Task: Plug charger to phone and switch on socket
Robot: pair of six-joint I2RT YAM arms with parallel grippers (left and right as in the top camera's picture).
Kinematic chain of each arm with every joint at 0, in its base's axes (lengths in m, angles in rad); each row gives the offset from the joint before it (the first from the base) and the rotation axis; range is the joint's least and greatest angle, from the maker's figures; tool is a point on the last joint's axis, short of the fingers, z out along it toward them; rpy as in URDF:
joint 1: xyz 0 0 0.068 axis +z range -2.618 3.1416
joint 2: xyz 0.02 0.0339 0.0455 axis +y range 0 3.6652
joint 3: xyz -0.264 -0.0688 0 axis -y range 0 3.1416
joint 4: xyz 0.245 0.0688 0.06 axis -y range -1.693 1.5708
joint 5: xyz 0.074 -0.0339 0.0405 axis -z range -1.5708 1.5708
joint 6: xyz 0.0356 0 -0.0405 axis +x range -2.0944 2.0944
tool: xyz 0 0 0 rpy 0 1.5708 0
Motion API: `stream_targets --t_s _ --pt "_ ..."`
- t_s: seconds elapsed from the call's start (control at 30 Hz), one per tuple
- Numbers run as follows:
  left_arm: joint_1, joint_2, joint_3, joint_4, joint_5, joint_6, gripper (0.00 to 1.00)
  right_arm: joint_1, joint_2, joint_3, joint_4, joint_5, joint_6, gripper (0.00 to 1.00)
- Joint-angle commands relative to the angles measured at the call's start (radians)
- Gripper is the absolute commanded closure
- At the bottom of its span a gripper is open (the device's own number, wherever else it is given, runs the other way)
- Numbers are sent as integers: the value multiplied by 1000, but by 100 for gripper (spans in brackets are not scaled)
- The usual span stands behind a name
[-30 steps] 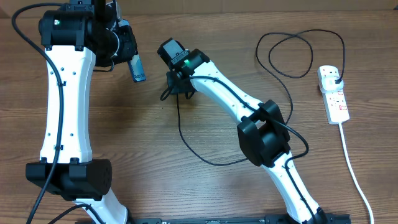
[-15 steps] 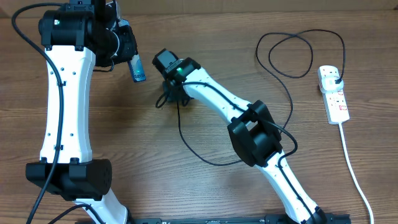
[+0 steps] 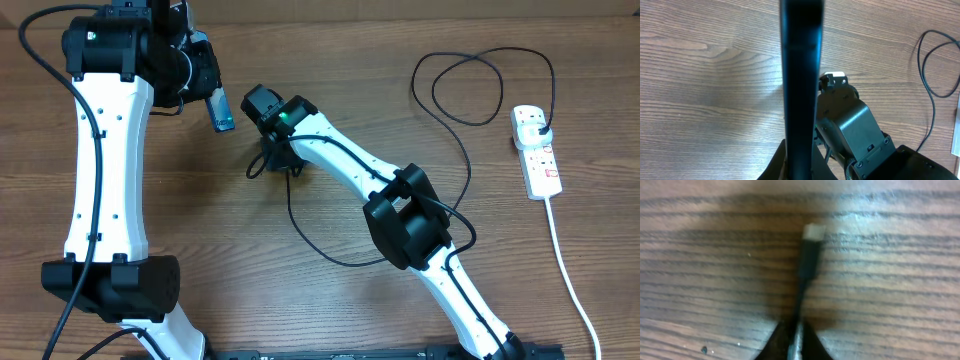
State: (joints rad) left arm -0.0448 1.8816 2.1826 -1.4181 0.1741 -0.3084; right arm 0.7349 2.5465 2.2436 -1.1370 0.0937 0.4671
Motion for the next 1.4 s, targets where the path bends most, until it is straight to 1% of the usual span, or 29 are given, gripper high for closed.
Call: stream_targets --t_s 0.0,0.13,0.27,0.33,0.43,0.5,0.63,0.67,0.77,0.83,0.97,1.03,1.13,1.2,1.3,1.37 --pt "7 -5 5 8 -6 -2 96 -3 48 1 -43 1 4 96" --pt "7 -5 5 9 -6 -2 96 -3 47 1 -116 -76 4 96" --pt "7 -5 5 9 -6 -2 96 -4 46 1 -245 -169 4 96" --pt "7 -5 5 9 -6 -2 96 1 46 1 -319 -194 4 96" --pt "7 -5 5 9 -6 -2 96 10 46 1 -386 -193 4 96" --pt "7 -5 5 9 -6 -2 96 11 43 1 -414 -193 4 96" --pt "7 -5 5 11 -6 -2 96 11 29 1 -412 -193 4 96" --pt "7 -5 5 13 -6 -2 96 8 29 1 -412 -193 4 94" --pt "7 -5 5 17 -6 -2 96 0 29 2 -413 -193 4 70" --pt "7 -5 5 17 -6 -2 96 -2 28 3 -414 -193 3 63" --pt "7 -5 5 17 -6 -2 96 -2 23 4 -408 -193 -4 56" --pt "7 -5 5 17 -6 -2 96 -2 20 4 -396 -192 -4 55" --pt "7 -5 5 17 -6 -2 96 -2 20 3 -375 -166 -4 58" --pt "7 -5 5 17 -6 -2 96 -2 20 3 -359 -145 -4 64" --pt "7 -5 5 16 -6 -2 96 -3 20 3 -347 -133 -9 71" --pt "7 -5 5 16 -6 -2 96 -3 20 2 -336 -132 -41 72"
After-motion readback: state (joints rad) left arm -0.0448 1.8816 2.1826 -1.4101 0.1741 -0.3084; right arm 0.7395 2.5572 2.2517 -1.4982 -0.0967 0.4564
